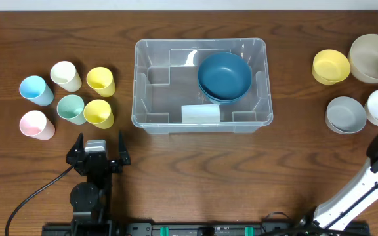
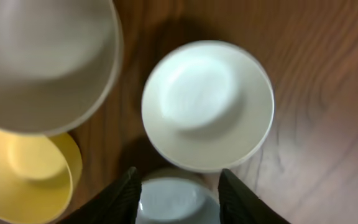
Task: Pack container
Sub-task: 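Move the right gripper to the cream bowl and grip its rim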
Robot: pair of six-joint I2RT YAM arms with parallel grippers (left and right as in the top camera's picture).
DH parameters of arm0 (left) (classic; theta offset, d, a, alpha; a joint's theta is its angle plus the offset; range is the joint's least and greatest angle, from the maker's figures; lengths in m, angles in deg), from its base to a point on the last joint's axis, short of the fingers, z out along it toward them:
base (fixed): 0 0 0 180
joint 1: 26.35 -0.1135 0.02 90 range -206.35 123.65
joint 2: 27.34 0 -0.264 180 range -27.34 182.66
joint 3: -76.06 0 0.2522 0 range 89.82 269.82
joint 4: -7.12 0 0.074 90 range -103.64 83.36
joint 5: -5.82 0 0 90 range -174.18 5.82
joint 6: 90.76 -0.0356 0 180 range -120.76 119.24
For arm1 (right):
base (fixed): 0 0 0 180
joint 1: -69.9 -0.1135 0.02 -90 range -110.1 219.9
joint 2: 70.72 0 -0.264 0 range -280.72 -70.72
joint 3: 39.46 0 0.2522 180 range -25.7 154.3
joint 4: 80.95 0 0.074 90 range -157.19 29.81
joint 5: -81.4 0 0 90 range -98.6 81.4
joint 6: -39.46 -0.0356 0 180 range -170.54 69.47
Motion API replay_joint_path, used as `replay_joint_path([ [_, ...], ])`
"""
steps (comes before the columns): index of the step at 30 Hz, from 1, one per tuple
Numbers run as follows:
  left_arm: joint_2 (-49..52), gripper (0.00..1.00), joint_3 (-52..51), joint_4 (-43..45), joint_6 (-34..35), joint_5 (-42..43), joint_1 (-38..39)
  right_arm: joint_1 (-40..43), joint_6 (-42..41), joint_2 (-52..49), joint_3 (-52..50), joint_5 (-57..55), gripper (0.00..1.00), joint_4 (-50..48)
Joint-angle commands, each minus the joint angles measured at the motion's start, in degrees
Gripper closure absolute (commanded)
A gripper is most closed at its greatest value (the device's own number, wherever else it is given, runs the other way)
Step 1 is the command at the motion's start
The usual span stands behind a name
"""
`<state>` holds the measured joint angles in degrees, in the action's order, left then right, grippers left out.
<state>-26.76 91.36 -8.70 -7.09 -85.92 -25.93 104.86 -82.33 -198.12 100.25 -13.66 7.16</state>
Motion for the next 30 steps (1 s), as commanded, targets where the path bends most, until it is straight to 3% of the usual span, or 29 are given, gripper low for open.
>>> replay_joint_path([
  [1,-0.28,0.02,-1.31,-1.86,-0.96,-1.31,-0.26,-0.07,3.28,-0.24,-0.2,1.03,0.55,-2.21],
  [8,-0.28,0.02,-1.31,-1.86,-0.96,-1.31,-0.24,-0.22,6.23,-3.23,-0.22,5.51,0.51,-7.39],
  [17,-0.28,0.02,-1.31,-1.86,-0.96,-1.31,-0.26,-0.42,8.9,-10.21,-0.22,5.97,0.53,-9.38],
  [30,-0.28,0.02,-1.31,-1.86,-0.96,-1.31,-0.26,-0.42,12.37,-10.95,-0.17,9.49,0.56,-12.26],
])
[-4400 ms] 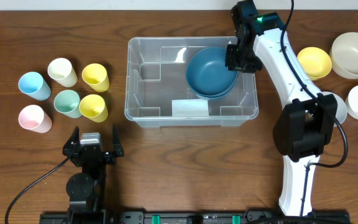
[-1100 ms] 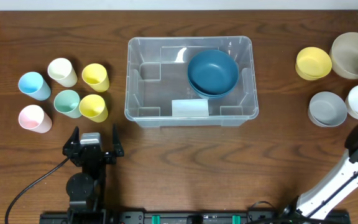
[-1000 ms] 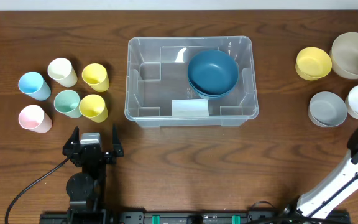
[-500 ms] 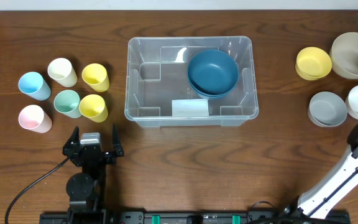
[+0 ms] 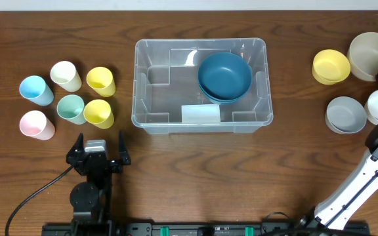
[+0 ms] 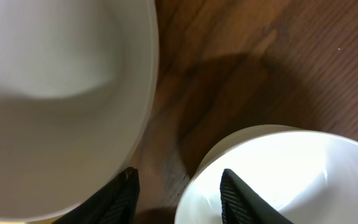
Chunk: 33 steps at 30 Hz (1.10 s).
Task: Pack container
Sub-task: 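Move the right gripper to the cream bowl and grip its rim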
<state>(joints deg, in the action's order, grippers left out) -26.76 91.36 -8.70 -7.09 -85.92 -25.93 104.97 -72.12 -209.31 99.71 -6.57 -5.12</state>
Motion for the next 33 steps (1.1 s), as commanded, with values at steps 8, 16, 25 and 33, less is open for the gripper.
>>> replay_joint_path([
  [8,-0.28,0.02,-1.31,-1.86,-0.96,-1.31,-0.26,-0.7,3.52,0.39,0.57,8.57,0.57,2.08],
  [16,-0.28,0.02,-1.31,-1.86,-0.96,-1.31,-0.26,-1.36,7.23,2.56,0.61,9.38,0.56,1.49],
  [25,-0.28,0.02,-1.31,-1.86,-0.96,-1.31,-0.26,-1.29,8.48,3.28,0.59,8.79,0.55,-2.47],
  [33,-0.28,0.02,-1.31,-1.86,-0.96,-1.29,-0.26,-1.31,6.86,3.26,0.59,6.97,0.55,-3.96],
])
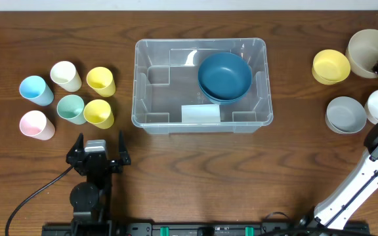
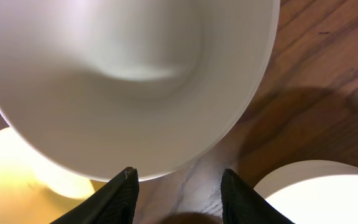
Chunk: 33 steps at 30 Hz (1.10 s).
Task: Pack container
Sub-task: 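Move the right gripper to the cream bowl and grip its rim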
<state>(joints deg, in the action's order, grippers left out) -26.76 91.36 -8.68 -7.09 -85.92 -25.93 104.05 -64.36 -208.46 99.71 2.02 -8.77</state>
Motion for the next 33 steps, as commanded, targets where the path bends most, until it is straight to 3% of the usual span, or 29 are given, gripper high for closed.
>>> replay_joint_path([
  [1,-0.28,0.02,-1.31,-1.88,-0.96,-1.31,-0.26,-0.33,-2.1,2.4,0.59,-2.69,0.56,-0.39],
  [14,-0.28,0.02,-1.31,-1.88,-0.96,-1.29,-0.24,-0.09,-6.91,1.95,0.35,-4.63,0.59,-6.19],
  [33,-0.28,0.02,-1.31,-1.88,-0.96,-1.31,-0.26,0.02,-9.07,-1.92,0.35,-6.29,0.61,-6.47],
])
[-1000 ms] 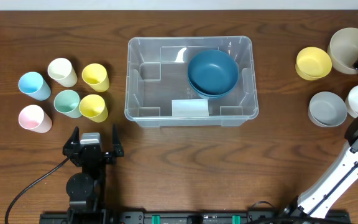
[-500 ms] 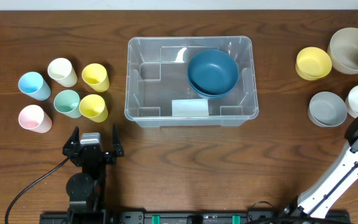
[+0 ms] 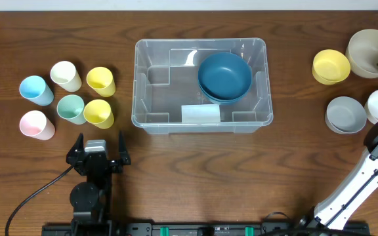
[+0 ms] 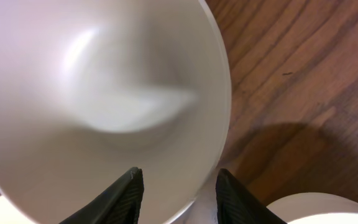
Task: Pack container
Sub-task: 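Move the right gripper to the cream bowl and grip its rim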
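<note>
A clear plastic container [image 3: 176,42] stands mid-table with stacked blue bowls [image 3: 224,77] in its right half. At the far right are a beige bowl [image 3: 363,51], a yellow bowl [image 3: 331,66], a grey bowl [image 3: 345,114] and a white bowl. My right gripper is open at the beige bowl's right rim. In the wrist view the beige bowl [image 4: 98,93] fills the frame and its rim passes between the right gripper's [image 4: 176,186] tips, one finger inside and one outside. My left gripper [image 3: 100,145] rests open near the front edge.
Several pastel cups [image 3: 71,92] stand in a group left of the container. The white bowl's edge [image 4: 319,210] shows at the wrist view's lower right, close to the beige bowl. The right arm's base [image 3: 346,196] rises from the front right corner.
My right gripper has shifted slightly onto the beige bowl: its rim lay just ahead of the fingertips, and now runs between them. The jaws stay open. The left arm has not moved.
My right gripper was open above the grey and white bowls. It was then low over the gap between white and beige bowls, then at the beige bowl's near edge, and now stands astride its rim. No bowl or cup has moved.
</note>
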Robot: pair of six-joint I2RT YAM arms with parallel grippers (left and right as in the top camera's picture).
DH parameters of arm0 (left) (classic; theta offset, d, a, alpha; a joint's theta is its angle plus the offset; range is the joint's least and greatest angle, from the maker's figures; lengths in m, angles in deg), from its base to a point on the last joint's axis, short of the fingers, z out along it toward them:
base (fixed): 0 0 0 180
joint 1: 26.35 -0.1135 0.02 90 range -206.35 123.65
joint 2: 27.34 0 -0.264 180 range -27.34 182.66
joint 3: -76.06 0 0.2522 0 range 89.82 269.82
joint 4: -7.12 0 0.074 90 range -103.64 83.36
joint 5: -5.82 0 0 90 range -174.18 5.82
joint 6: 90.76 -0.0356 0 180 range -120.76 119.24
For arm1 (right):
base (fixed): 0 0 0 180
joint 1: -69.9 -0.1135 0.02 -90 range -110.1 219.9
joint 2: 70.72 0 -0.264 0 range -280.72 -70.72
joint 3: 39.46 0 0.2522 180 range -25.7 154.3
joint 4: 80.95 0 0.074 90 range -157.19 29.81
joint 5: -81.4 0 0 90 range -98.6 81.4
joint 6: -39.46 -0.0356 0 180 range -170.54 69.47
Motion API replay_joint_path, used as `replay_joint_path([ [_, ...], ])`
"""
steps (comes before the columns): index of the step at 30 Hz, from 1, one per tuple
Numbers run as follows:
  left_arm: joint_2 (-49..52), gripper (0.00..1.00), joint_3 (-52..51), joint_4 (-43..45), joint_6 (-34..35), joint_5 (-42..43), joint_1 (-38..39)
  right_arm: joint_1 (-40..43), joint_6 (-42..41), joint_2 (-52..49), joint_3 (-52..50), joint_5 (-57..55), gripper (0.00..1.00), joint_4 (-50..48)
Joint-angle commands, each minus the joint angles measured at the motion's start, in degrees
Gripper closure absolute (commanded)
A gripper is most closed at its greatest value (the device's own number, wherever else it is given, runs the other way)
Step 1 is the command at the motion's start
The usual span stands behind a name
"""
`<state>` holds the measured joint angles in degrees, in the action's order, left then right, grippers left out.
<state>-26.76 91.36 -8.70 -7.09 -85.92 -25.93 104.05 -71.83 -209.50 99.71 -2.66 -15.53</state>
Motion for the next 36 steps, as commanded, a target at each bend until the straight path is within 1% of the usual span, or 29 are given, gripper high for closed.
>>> replay_joint_path([
  [1,-0.28,0.02,-1.31,-1.86,-0.96,-1.31,-0.26,0.02,-1.9,-1.01,0.35,-2.12,0.61,0.42],
  [5,-0.28,0.02,-1.31,-1.86,-0.96,-1.31,-0.24,0.02,-3.34,-1.05,0.07,-3.61,0.64,0.74],
  [11,-0.28,0.02,-1.31,-1.86,-0.96,-1.31,-0.24,-0.04,-3.54,-1.07,-1.68,-4.04,0.65,-0.76],
  [15,-0.28,0.02,-1.31,-1.86,-0.96,-1.31,-0.24,-0.04,-3.52,-1.07,-3.54,-4.66,0.71,-2.21],
  [18,-0.28,0.02,-1.31,-1.86,-0.96,-1.31,-0.26,-0.04,-3.52,-1.07,-4.9,-4.66,0.72,-3.3],
  [22,-0.28,0.02,-1.31,-1.86,-0.96,-1.29,-0.26,-0.02,-3.5,-1.07,-5.51,-4.66,0.8,-3.76],
  [24,-0.28,0.02,-1.31,-1.86,-0.96,-1.31,-0.26,0.02,-3.28,-1.07,-5.51,-4.63,0.82,-3.91],
  [27,-0.28,0.02,-1.31,-1.86,-0.96,-1.31,-0.26,0.37,-3.04,-1.05,-5.44,-4.63,0.91,-3.89],
  [30,-0.28,0.02,-1.31,-1.86,-0.96,-1.31,-0.26,0.74,-2.62,-1.05,-5.27,-4.42,0.92,-3.8],
  [33,-0.28,0.02,-1.31,-1.86,-0.96,-1.31,-0.26,0.94,-2.25,-1.05,-4.61,-4.33,0.98,-3.23],
  [36,-0.28,0.02,-1.31,-1.86,-0.96,-1.31,-0.26,0.92,-1.73,-1.05,-3.13,-3.37,0.99,-2.27],
])
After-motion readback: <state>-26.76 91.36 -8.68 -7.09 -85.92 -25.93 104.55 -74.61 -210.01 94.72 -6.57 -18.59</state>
